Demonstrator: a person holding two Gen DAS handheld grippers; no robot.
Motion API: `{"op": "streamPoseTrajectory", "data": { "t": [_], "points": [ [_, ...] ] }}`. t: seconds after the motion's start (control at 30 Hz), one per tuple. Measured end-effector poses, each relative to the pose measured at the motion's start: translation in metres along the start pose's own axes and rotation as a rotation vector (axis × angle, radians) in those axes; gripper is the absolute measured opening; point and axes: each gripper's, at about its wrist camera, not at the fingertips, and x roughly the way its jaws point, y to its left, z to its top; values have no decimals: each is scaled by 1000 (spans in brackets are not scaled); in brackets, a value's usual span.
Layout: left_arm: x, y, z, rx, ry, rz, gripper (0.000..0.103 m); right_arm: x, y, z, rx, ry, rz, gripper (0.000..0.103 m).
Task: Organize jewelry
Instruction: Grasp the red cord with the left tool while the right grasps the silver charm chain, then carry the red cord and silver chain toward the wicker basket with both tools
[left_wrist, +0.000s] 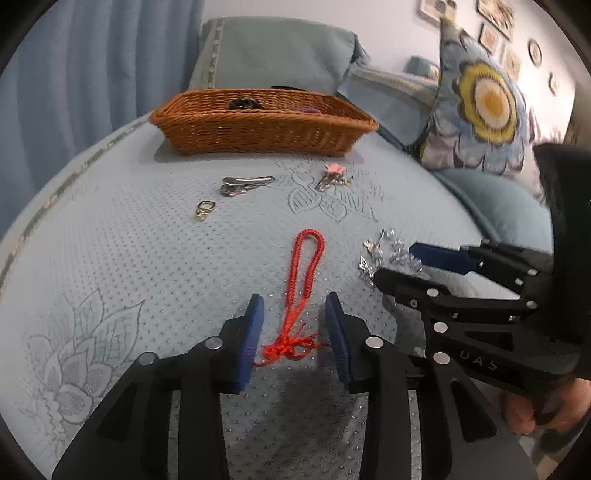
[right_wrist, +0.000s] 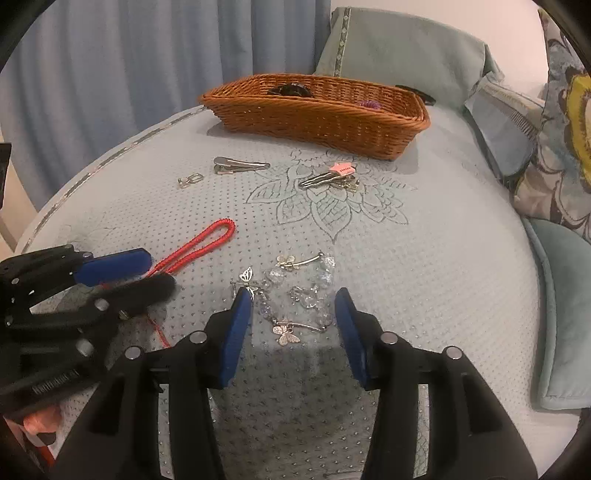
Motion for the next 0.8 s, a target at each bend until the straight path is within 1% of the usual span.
{"op": "streamPoseTrajectory", "data": {
  "t": [0.07,0.1,0.13,0.2,0.3,0.33,0.4,0.43,0.5,0.63,0.7,0.77,0.8],
  "points": [
    [1,-2,0,17,-1,14,33,-2,3,-1,-15,-7,6,26],
    [1,-1,0,16,-4,21,18,-3,4,-2,-23,-9,8,25],
    [1,0,0,12,-5,9,1,-4,5,-2,-25,-12,11,25],
    [-1,3,0,3,-10,-9,1,-7,4,-4,-21,-21,33,24],
    [-5,4,0,-7,-30,-25,1,-20,1,-6,-10,-71,82,20],
    [-8,6,1,-18,-44,-34,1,-24,0,-7,-9,-90,100,7],
    [-14,10,2,-40,-73,-60,1,-27,-1,-8,-4,-95,118,7],
    [-20,14,2,-58,-98,-90,1,-27,-3,-8,2,-97,127,7],
    [-23,17,4,-81,-113,-117,1,-28,-5,-8,10,-104,140,7],
    [-20,19,4,-103,-105,-107,1,-30,-12,-7,54,-100,160,7],
    [-21,19,4,-102,-110,-107,1,-37,-16,-7,67,-120,177,7],
    [-21,18,4,-100,-114,-109,1,-45,-19,-7,72,-136,162,7],
    [-21,17,4,-100,-112,-109,1,-47,-21,-7,86,-138,170,7]
  ]
}}
